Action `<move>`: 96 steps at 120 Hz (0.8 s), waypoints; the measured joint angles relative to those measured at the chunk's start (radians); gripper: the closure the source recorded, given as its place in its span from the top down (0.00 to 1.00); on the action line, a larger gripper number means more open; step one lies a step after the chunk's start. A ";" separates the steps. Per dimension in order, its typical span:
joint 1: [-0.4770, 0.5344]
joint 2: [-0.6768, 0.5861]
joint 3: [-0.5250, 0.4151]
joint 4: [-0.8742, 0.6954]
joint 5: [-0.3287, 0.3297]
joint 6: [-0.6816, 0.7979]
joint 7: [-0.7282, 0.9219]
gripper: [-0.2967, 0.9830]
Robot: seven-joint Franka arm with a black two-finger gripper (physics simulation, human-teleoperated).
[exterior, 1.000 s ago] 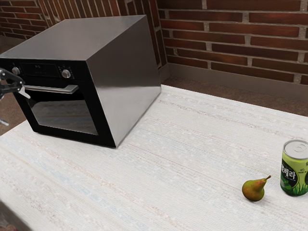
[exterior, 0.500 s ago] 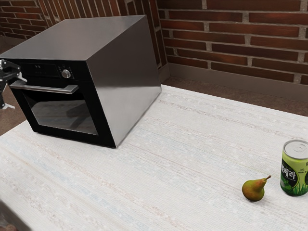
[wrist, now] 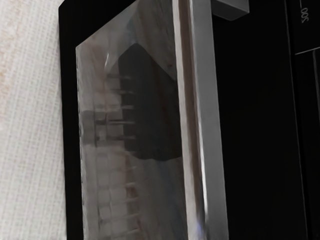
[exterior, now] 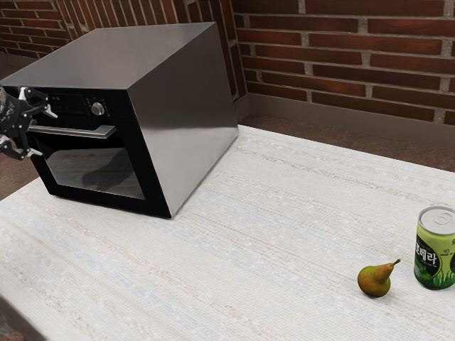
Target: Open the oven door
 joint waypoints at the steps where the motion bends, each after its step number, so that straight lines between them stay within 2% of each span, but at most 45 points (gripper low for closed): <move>1: 0.002 0.001 -0.002 0.000 0.000 0.000 -0.001 0.77; 23: 0.042 0.018 -0.040 -0.009 -0.002 0.005 -0.012 0.77; 80: 0.028 0.030 -0.044 -0.061 -0.017 0.034 -0.030 0.77; 89: 0.025 -0.033 -0.044 -0.142 -0.013 0.050 -0.032 0.77; 96: 0.032 -0.148 -0.044 -0.257 0.013 0.071 -0.033 0.77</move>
